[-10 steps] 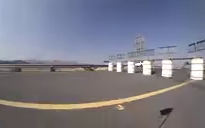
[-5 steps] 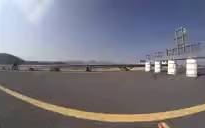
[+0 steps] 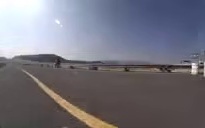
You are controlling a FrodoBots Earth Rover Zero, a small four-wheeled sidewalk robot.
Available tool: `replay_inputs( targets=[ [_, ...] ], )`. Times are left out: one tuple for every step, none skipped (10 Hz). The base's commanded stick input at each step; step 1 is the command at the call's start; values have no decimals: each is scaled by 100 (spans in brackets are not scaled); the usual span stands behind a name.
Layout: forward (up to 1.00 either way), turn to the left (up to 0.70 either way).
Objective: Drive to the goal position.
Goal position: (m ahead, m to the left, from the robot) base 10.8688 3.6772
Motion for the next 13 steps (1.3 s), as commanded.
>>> replay_inputs(
  targets=[
    [70,0],
    [70,1],
    [70,2],
    [70,32],
    [70,35],
    [70,32],
    [70,19],
    [70,0],
    [70,0],
    [70,0],
    [70,0],
    [70,0],
    [70,0]
  ],
)
